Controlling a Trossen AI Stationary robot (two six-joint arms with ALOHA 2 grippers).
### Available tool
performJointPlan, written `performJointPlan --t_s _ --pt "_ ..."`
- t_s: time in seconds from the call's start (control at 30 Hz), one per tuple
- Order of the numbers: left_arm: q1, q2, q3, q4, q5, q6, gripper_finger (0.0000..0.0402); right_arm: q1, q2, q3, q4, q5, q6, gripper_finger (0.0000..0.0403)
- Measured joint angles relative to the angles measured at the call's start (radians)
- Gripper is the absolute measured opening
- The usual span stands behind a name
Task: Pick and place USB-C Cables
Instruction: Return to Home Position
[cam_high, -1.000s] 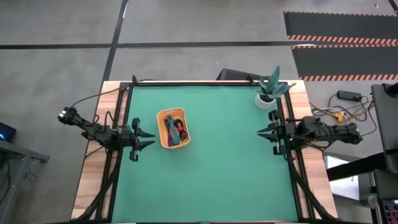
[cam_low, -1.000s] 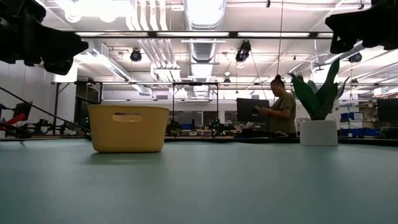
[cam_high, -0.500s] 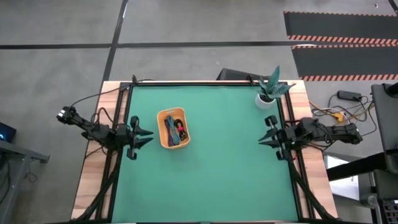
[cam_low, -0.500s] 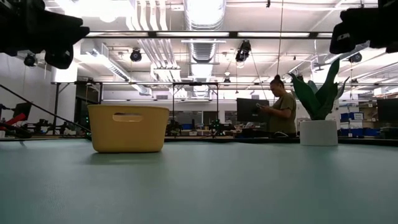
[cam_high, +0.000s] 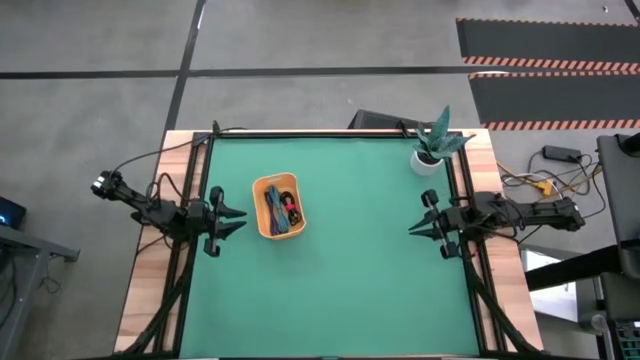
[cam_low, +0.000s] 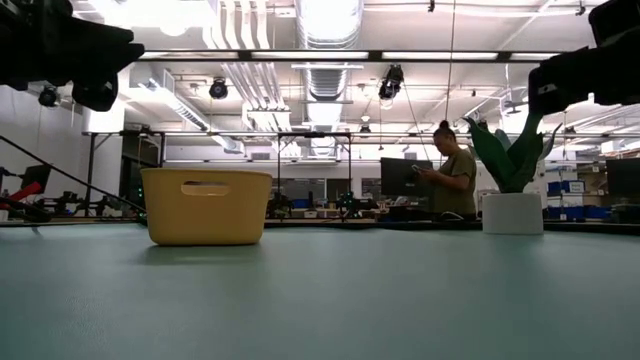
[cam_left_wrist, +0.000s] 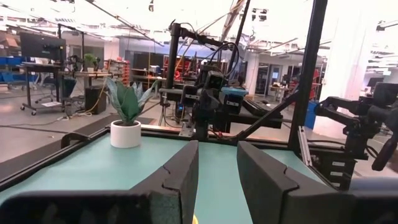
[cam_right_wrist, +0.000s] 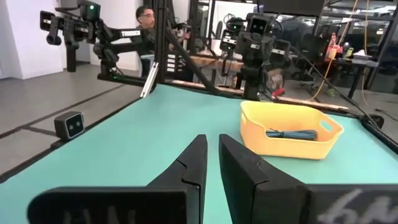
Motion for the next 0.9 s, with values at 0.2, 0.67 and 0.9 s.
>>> performJointPlan --t_s 0.2,0.67,0.9 --pt "0.0 0.0 0.0 0.0 0.0 0.0 0.0096 0.0 0.016 0.0 0.002 0.0 0.024 0.0034" --pt "0.0 0.026 -0.001 0.0 0.0 0.0 0.0096 0.0 0.016 0.0 0.003 0.0 0.024 0.0034" --pt "0.0 0.049 -0.002 0.0 0.0 0.0 0.0096 0.0 0.016 0.0 0.003 0.0 0.023 0.0034"
